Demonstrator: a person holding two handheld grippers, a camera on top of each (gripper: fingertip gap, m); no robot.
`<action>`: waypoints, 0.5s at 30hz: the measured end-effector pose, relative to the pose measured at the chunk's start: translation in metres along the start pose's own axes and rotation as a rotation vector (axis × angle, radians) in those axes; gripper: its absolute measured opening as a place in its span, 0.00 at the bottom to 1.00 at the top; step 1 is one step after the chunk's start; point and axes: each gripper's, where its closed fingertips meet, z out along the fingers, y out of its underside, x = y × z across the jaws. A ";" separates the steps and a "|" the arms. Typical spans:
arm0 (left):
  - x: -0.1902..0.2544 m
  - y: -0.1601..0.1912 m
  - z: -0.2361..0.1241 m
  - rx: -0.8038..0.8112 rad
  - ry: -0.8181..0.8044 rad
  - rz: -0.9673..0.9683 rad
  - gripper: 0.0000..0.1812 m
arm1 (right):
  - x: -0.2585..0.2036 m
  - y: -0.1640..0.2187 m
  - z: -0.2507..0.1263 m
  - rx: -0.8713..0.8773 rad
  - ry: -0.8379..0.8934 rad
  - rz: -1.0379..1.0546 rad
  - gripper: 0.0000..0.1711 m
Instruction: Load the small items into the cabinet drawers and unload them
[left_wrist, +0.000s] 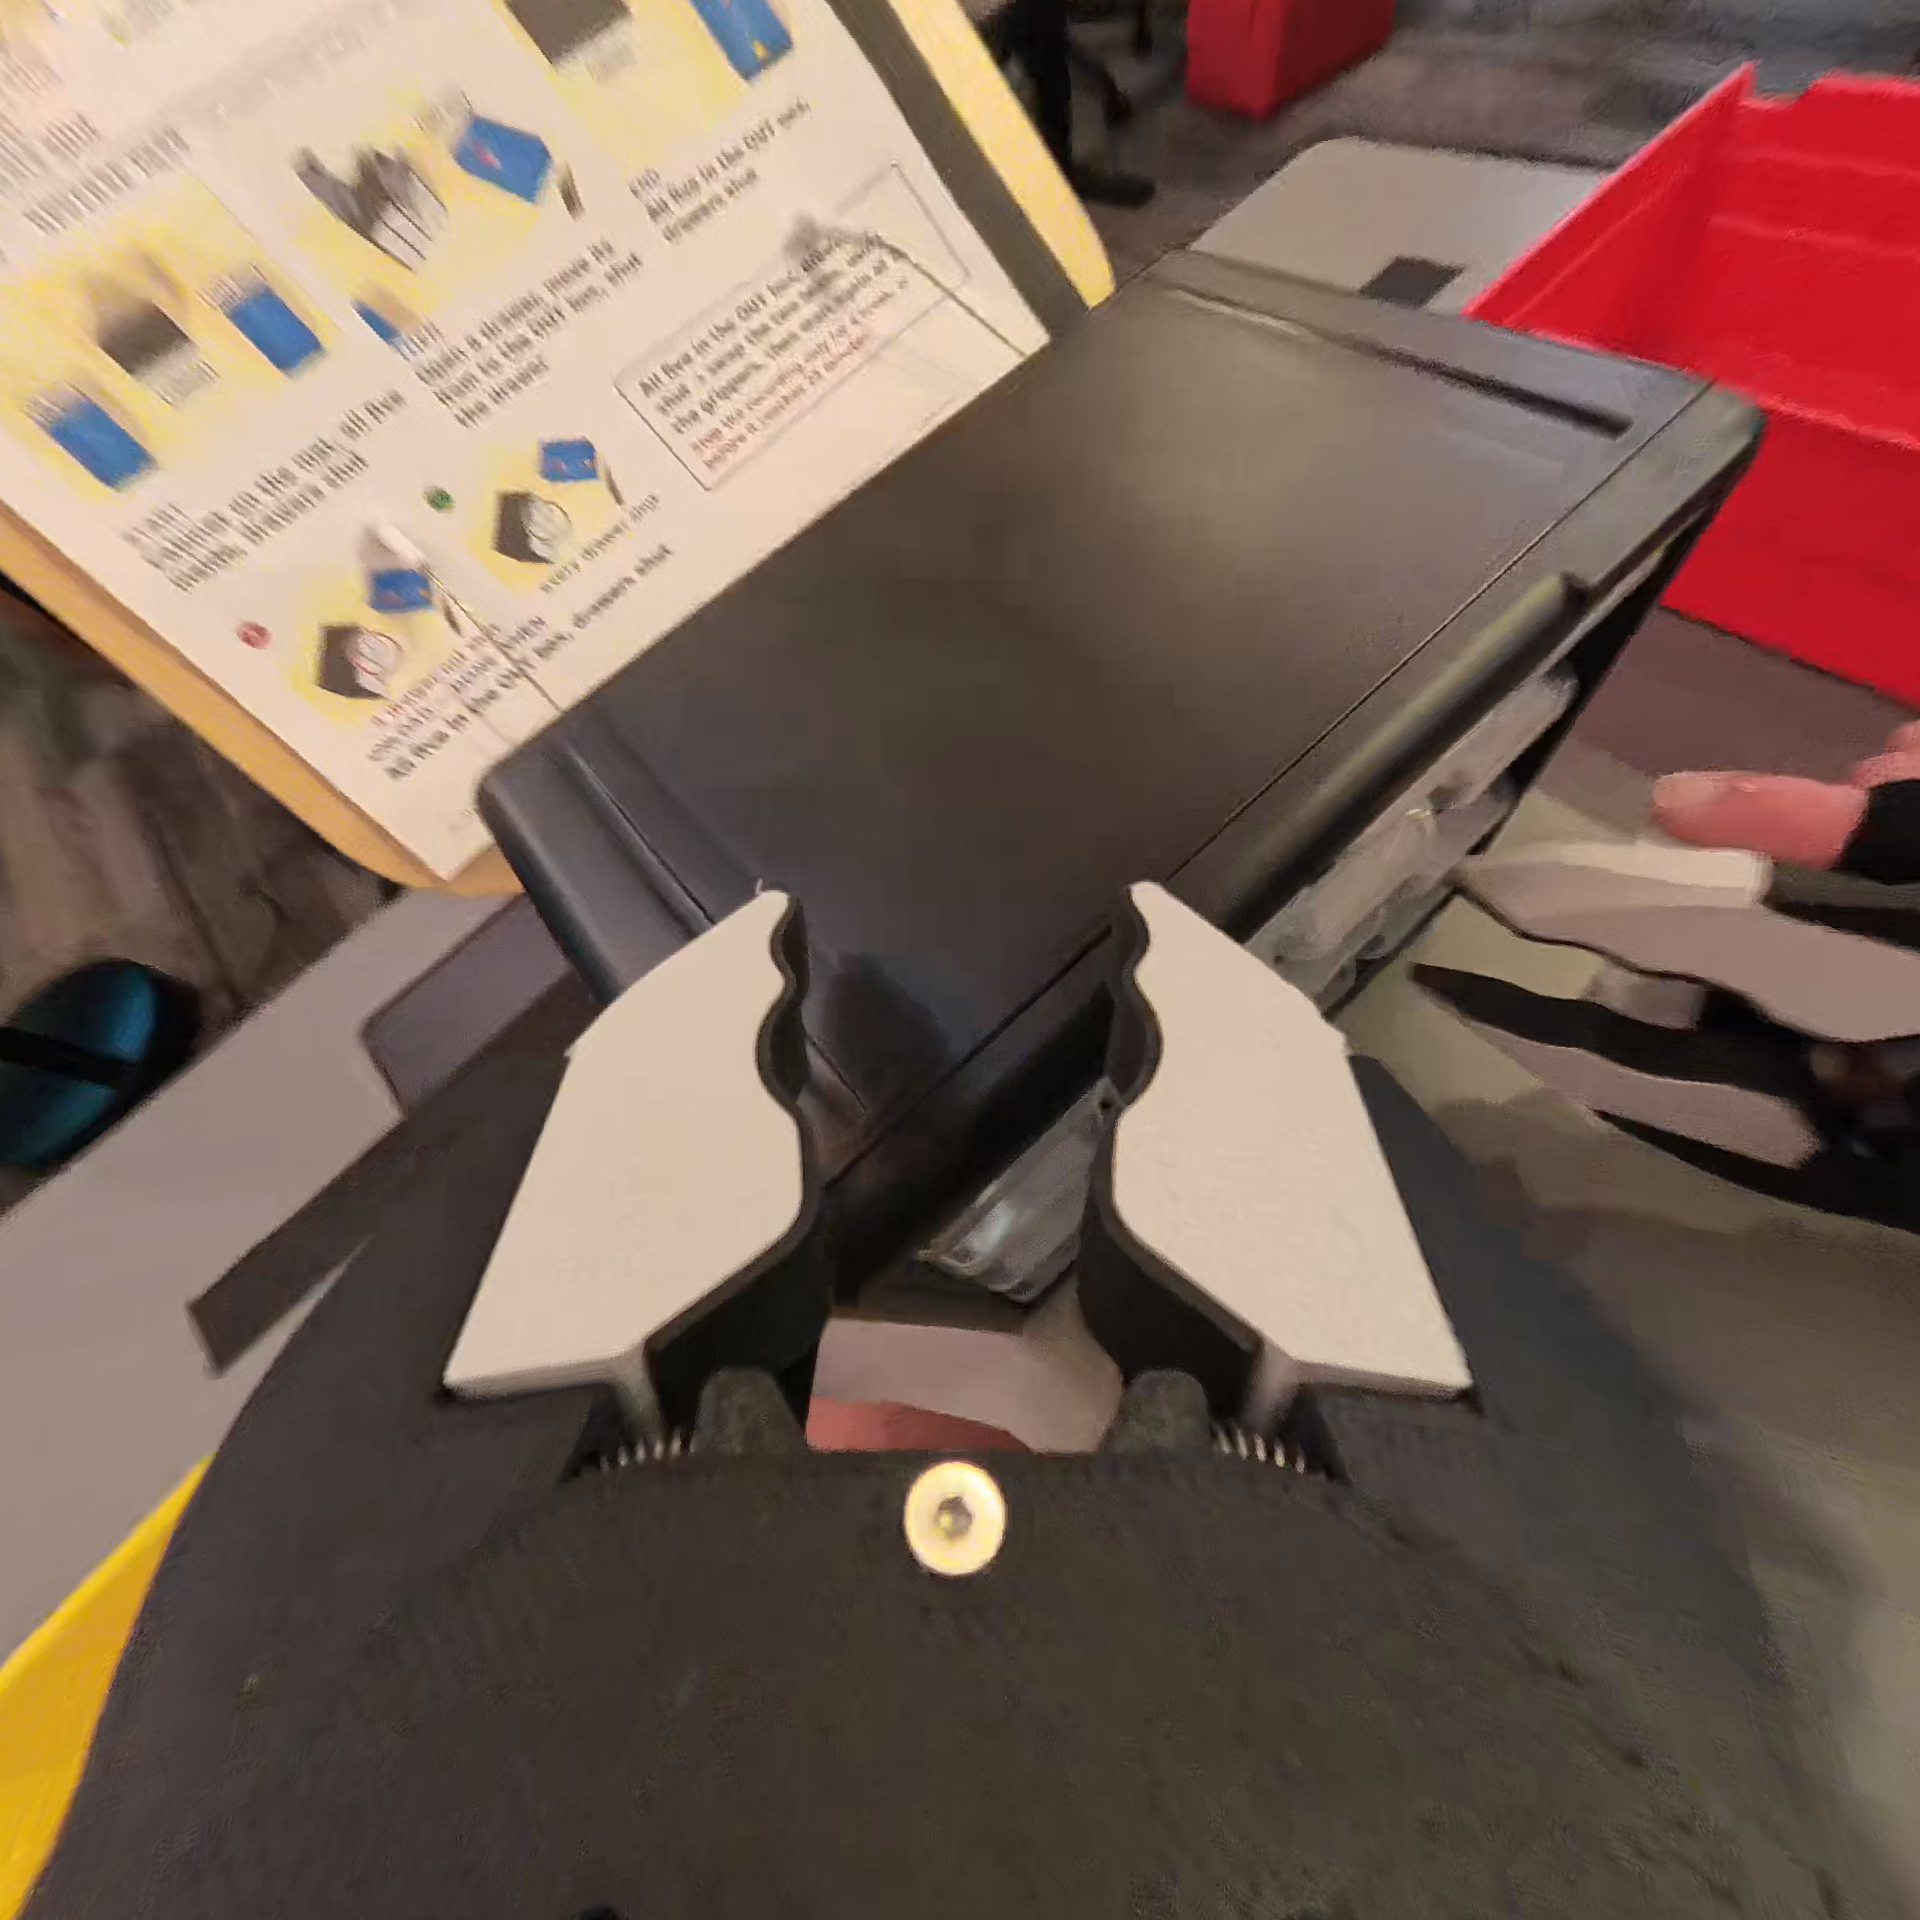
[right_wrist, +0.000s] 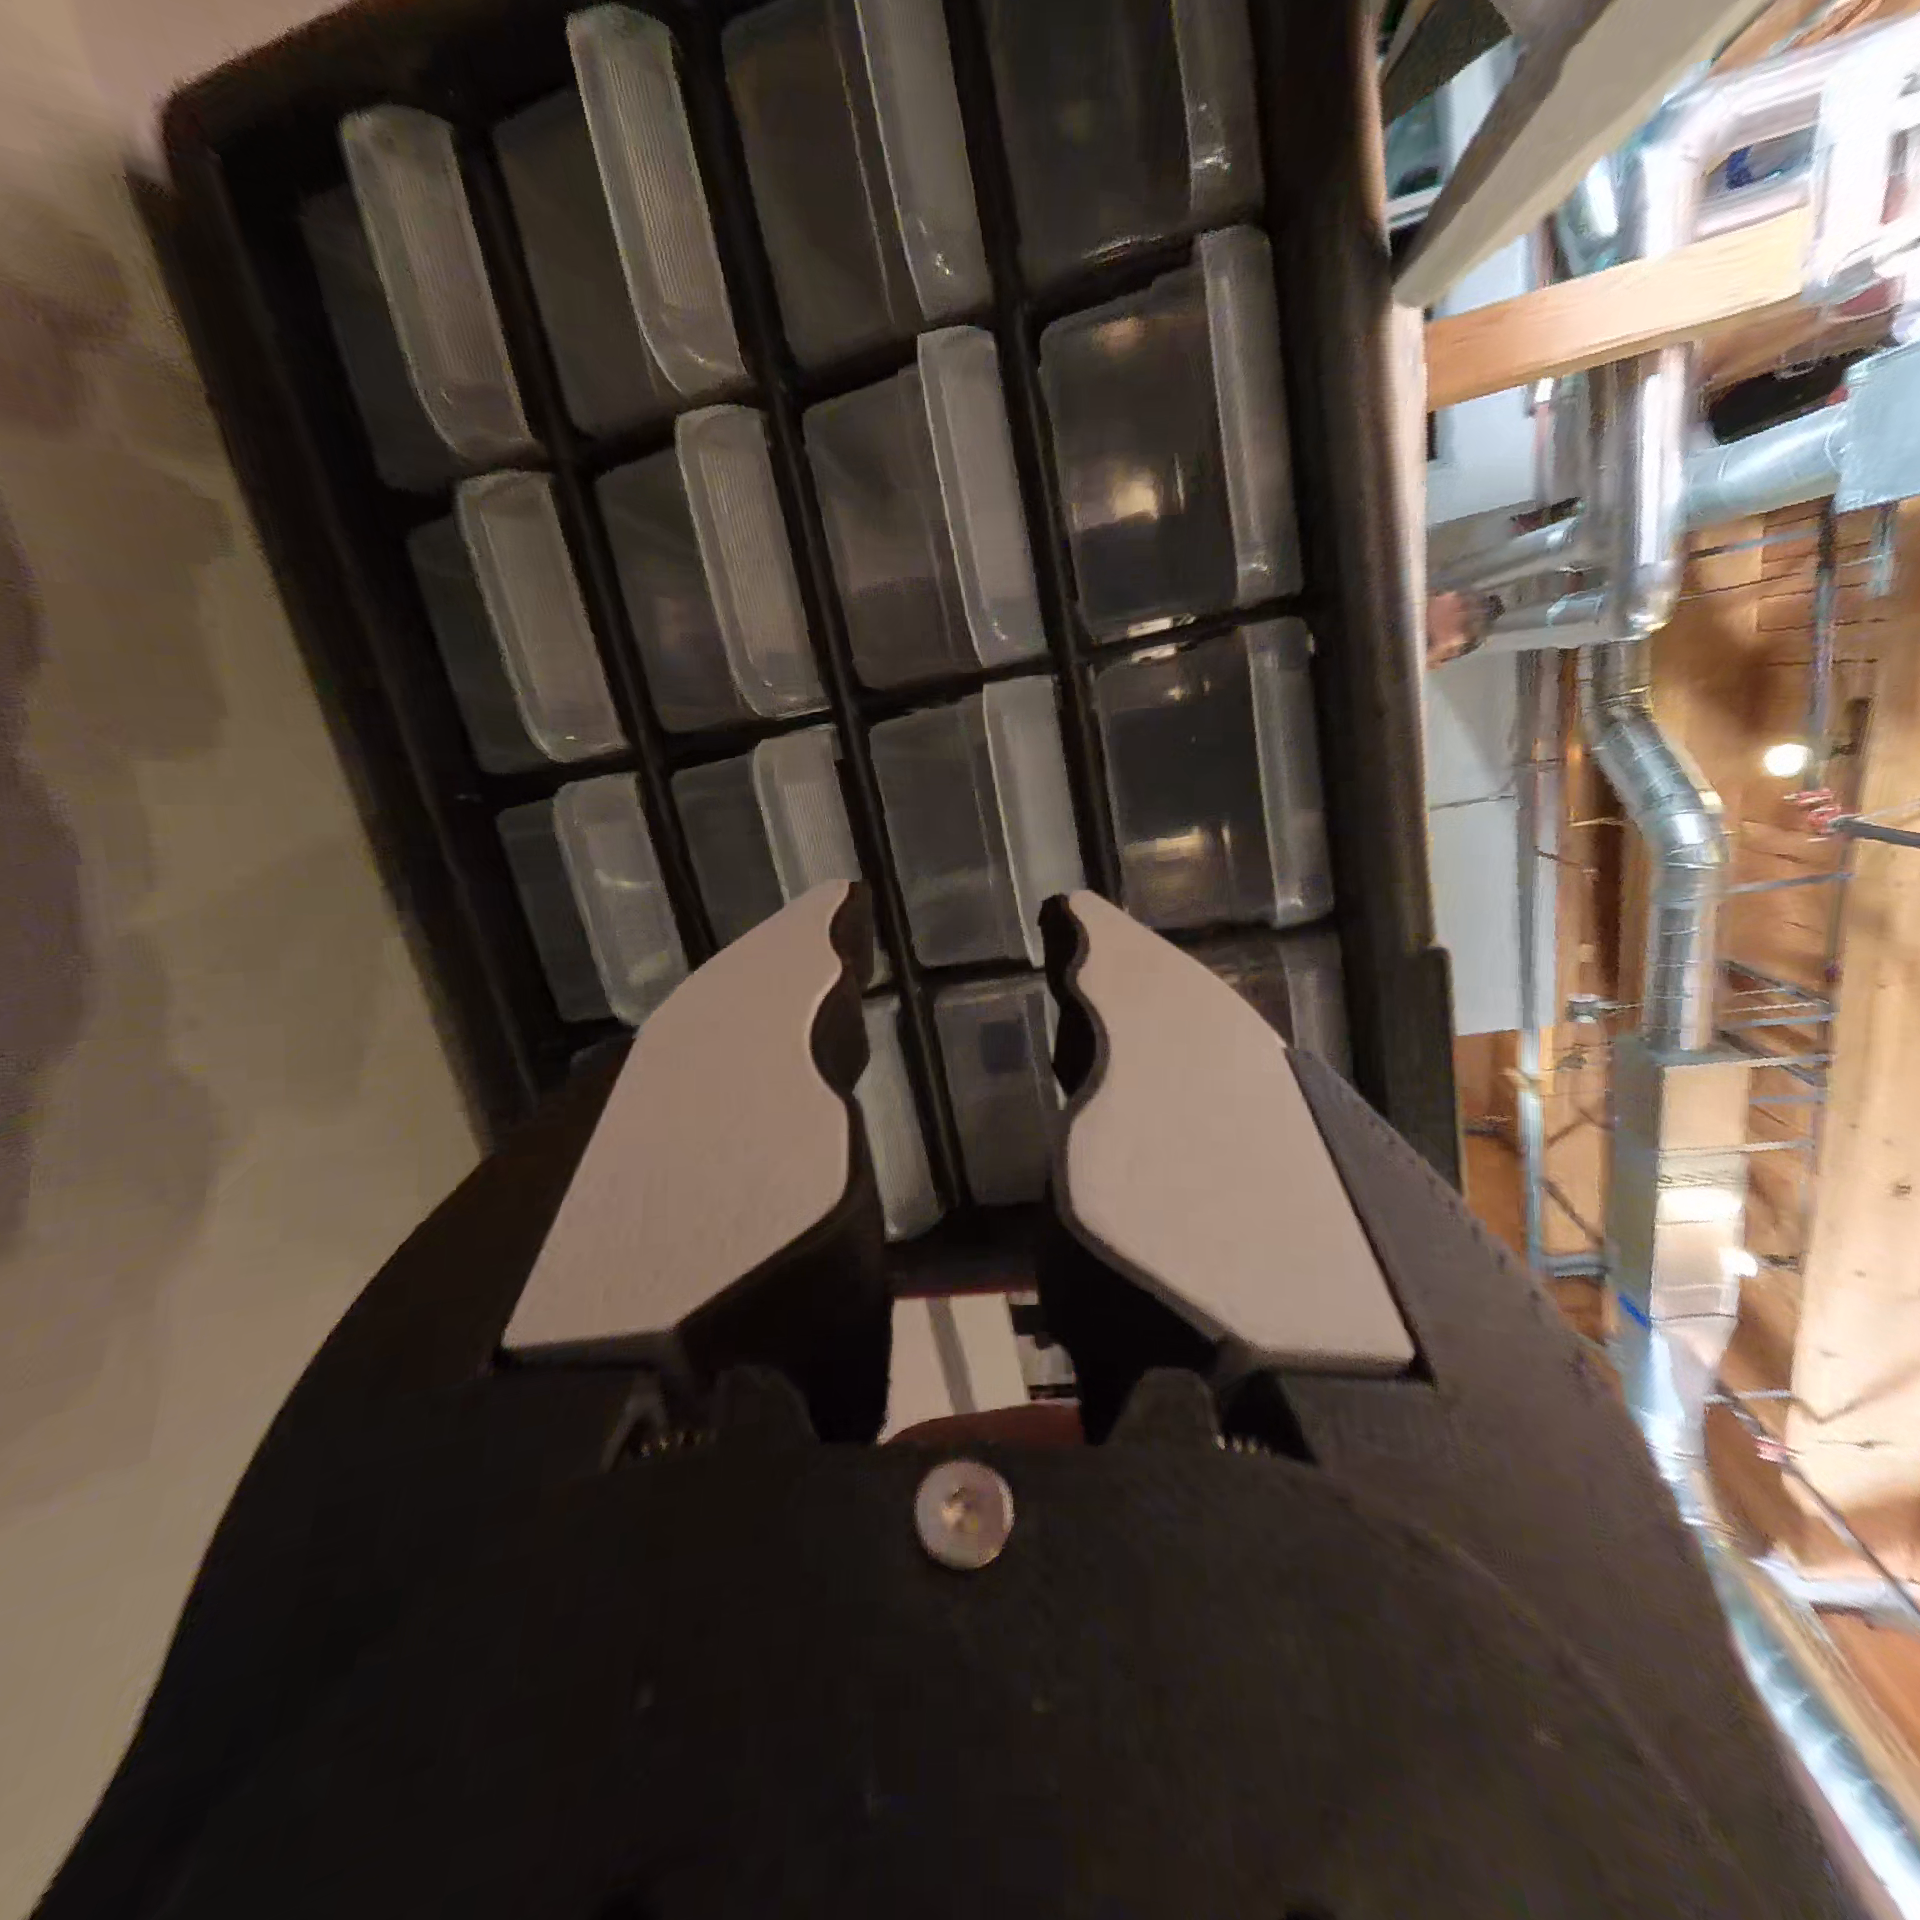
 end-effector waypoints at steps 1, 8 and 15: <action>0.000 0.001 0.002 -0.019 0.031 -0.037 0.31 | 0.002 0.000 0.005 -0.002 0.025 -0.020 0.18; -0.002 0.001 0.010 -0.070 0.084 -0.092 0.28 | 0.012 0.002 0.023 0.014 0.106 -0.086 0.10; -0.004 0.000 0.011 -0.114 0.055 -0.066 0.30 | 0.014 -0.003 0.011 0.052 0.107 -0.085 0.05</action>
